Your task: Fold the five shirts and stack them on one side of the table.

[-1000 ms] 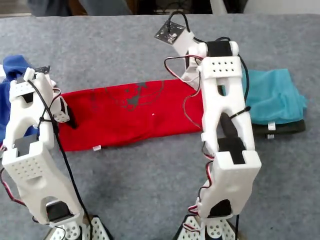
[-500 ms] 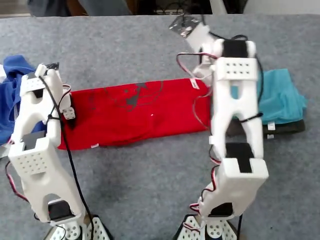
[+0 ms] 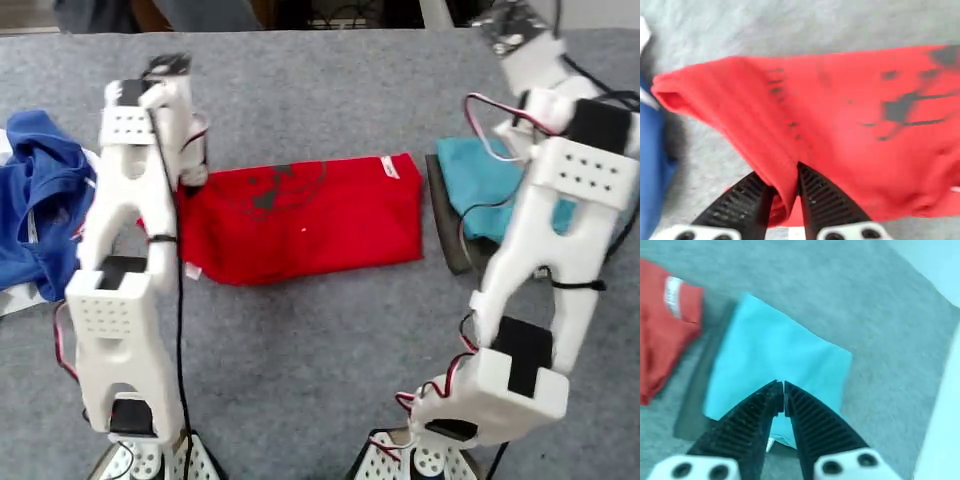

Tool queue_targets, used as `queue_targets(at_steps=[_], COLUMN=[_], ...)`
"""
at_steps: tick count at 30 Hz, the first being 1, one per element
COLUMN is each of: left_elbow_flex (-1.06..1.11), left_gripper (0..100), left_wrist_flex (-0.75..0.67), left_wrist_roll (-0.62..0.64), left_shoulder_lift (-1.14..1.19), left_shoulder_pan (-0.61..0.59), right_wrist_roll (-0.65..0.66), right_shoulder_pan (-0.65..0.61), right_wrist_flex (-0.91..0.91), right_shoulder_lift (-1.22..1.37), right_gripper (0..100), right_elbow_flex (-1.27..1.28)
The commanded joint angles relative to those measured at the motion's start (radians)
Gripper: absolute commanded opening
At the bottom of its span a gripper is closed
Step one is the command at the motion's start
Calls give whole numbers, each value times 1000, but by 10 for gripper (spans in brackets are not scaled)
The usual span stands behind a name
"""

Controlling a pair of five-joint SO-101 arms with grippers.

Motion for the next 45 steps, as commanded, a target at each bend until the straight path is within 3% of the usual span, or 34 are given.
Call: queue_targets(at_steps=[1,8,14,23,35,45], left_elbow_flex=[-173,-283,-283,-286,-288,-286], left_gripper=[35,38,36,28,29,29], left_wrist_flex=[31,23,-69,-279,-359,-397], left_wrist_roll=[49,163,249,278,273,272], left_shoulder_lift=[-14,-11,-11,63,133,187], left_shoulder_pan=[105,323,452,489,607,624], right_wrist_roll=[9,9,5,5,5,3], right_shoulder_pan=[60,158,210,212,252,270], right_wrist_flex=[-34,-48,-41,-38,-38,-43], right_shoulder_lift=[-56,-64,-87,-97,-101,-143], right_gripper=[18,18,17,16,15,15], right_elbow_flex=[-54,-81,-93,-91,-101,-90])
